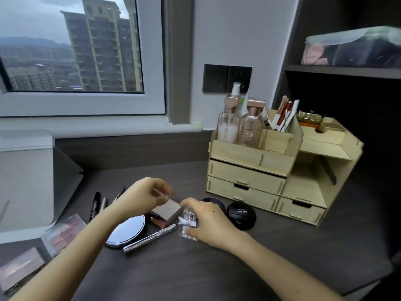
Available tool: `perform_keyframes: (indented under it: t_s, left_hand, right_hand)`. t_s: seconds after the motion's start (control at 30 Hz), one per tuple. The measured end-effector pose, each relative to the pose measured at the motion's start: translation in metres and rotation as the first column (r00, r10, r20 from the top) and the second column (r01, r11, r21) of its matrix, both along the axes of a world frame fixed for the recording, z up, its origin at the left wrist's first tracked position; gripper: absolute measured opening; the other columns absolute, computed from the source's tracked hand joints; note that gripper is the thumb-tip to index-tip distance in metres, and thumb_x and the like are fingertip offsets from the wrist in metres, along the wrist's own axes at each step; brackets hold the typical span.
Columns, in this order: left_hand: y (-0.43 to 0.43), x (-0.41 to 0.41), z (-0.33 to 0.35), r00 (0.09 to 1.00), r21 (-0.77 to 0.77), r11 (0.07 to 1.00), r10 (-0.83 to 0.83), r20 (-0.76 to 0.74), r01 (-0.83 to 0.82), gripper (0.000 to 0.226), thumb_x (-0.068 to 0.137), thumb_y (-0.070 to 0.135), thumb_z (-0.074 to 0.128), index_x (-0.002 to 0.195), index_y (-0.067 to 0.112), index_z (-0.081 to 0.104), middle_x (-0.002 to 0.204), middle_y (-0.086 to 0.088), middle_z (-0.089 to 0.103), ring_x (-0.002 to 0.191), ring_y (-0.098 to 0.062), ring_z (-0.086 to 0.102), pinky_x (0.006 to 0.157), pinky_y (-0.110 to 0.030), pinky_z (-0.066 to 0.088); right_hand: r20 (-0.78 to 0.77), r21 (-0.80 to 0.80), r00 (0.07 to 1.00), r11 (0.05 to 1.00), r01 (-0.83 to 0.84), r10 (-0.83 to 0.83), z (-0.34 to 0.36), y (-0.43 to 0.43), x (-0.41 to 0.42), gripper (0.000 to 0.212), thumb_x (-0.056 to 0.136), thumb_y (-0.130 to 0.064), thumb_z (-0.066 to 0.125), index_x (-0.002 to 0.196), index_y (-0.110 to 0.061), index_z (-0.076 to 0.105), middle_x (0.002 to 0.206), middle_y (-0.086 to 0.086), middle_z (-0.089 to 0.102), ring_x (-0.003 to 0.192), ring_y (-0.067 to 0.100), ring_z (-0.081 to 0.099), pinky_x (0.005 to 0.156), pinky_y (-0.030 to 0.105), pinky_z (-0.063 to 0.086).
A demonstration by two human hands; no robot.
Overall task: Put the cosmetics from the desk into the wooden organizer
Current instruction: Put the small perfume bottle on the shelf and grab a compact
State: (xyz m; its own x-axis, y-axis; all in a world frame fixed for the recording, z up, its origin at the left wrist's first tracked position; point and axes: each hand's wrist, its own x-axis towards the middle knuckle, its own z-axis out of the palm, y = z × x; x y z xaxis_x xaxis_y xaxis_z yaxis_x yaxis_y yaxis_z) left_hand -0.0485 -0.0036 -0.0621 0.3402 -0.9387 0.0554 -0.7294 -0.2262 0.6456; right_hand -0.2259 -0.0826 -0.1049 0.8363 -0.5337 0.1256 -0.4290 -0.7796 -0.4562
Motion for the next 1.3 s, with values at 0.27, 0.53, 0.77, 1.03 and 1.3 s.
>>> perform_keyframes:
  t_s: [0.27,0.53,0.77,1.03,1.3]
  left_hand:
    - [-0.034,-0.026,0.024,0.993,-0.149,0.985,-0.099,-0.065,0.088,0.024,0.084,0.009,0.063,0.077,0.032,0.067,0.083,0.007,0.07,0.079,-0.01,0.066,0.076,-0.026,0.053]
    - [-0.071,-0.056,0.042,0.976,-0.218,0.958,-0.206,-0.065,0.187,0.016,0.084,0.015,0.064,0.08,0.03,0.069,0.083,0.01,0.069,0.079,-0.007,0.065,0.07,-0.02,0.048]
    - [-0.086,-0.05,0.042,0.978,-0.214,0.958,-0.206,-0.041,0.193,0.016,0.084,0.016,0.064,0.083,0.03,0.07,0.086,0.011,0.071,0.081,-0.001,0.066,0.078,-0.022,0.053]
    - [-0.092,-0.038,0.034,0.983,-0.184,0.967,-0.183,-0.018,0.176,0.021,0.083,0.014,0.065,0.079,0.035,0.069,0.083,0.013,0.07,0.08,0.0,0.064,0.072,-0.018,0.049]
    - [-0.097,-0.038,0.029,0.981,-0.173,0.968,-0.19,-0.029,0.183,0.02,0.082,0.015,0.066,0.079,0.034,0.069,0.083,0.012,0.07,0.078,-0.001,0.065,0.07,-0.015,0.047]
  right_hand:
    - [0.379,-0.012,0.907,0.979,0.202,-0.182,0.108,-0.019,-0.079,0.053,0.071,-0.034,0.076,0.109,-0.054,0.045,0.098,-0.036,0.05,0.088,-0.023,0.047,0.066,0.002,0.034]
    - [0.614,-0.144,0.657,0.756,0.639,-0.438,0.194,-0.132,-0.163,0.054,0.07,-0.013,0.079,0.117,-0.028,0.056,0.124,0.001,0.059,0.112,0.01,0.05,0.085,0.024,0.038]
    - [0.448,-0.219,0.744,0.746,0.629,-0.496,0.187,-0.206,-0.166,0.053,0.07,-0.011,0.079,0.116,-0.025,0.056,0.124,0.002,0.059,0.114,0.02,0.052,0.08,0.026,0.038]
    - [0.233,-0.256,0.822,0.783,0.567,-0.52,0.181,-0.229,-0.168,0.058,0.074,-0.012,0.076,0.126,-0.025,0.055,0.136,0.003,0.051,0.127,0.023,0.044,0.092,0.03,0.039]
    - [0.128,-0.257,0.825,0.785,0.564,-0.551,0.19,-0.235,-0.166,0.06,0.071,-0.014,0.078,0.125,-0.026,0.054,0.129,0.006,0.054,0.104,0.017,0.05,0.076,0.023,0.039]
